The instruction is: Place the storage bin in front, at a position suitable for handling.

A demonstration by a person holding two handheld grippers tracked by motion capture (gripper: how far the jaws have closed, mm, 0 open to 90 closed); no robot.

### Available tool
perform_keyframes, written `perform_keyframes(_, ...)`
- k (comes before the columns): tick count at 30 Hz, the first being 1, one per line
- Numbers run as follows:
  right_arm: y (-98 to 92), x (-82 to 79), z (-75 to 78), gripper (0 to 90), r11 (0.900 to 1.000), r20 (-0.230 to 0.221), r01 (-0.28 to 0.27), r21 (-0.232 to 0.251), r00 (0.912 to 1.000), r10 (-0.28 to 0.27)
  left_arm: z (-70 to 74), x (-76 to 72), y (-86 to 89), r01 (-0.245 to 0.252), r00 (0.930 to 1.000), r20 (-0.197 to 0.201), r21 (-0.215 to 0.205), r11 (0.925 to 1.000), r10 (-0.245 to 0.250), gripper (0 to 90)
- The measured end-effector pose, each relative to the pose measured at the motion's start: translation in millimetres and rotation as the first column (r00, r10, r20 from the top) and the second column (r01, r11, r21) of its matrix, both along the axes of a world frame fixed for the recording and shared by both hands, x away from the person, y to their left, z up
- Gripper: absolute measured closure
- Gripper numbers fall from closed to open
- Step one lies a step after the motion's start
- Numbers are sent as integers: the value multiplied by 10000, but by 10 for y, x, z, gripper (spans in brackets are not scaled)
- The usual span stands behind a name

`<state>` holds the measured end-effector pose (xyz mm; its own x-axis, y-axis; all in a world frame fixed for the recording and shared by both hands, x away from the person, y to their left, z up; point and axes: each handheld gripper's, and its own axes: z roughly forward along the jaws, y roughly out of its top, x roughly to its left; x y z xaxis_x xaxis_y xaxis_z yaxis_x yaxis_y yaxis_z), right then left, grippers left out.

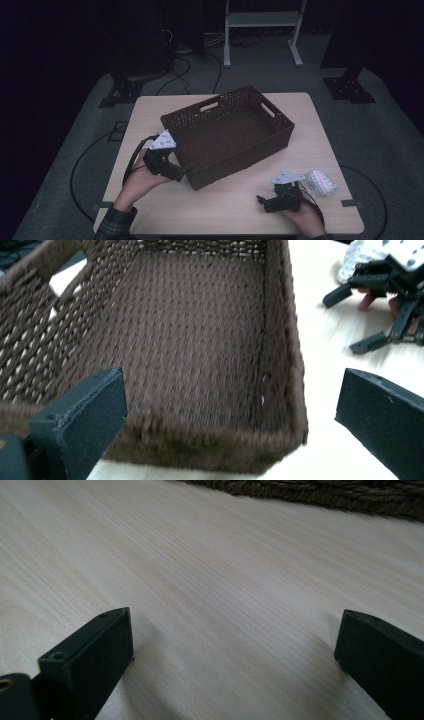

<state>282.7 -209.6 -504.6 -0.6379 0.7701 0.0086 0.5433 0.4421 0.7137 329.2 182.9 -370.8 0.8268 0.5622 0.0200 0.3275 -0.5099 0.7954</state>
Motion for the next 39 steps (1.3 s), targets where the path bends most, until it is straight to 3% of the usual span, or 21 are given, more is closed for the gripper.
perform_keyframes(9,0,-1,1,17,10000,-12,0,-4,10000,0,-193,-156,242,-443,9986,269,-153,9989,447,0)
perform_keyframes(18,-1,0,0,17,10000,-1,-6,-6,10000,6,-411,-190,344,-771,9970,-2,-266,9967,771,0)
perform_keyframes(33,-1,0,0,17,10000,1,-8,-9,10000,8,-759,-159,251,-727,9973,-105,-12,9974,726,0)
perform_keyframes(39,-1,0,0,17,10000,1,-9,-10,10000,9,-872,-157,177,-654,9977,-165,305,9974,660,0)
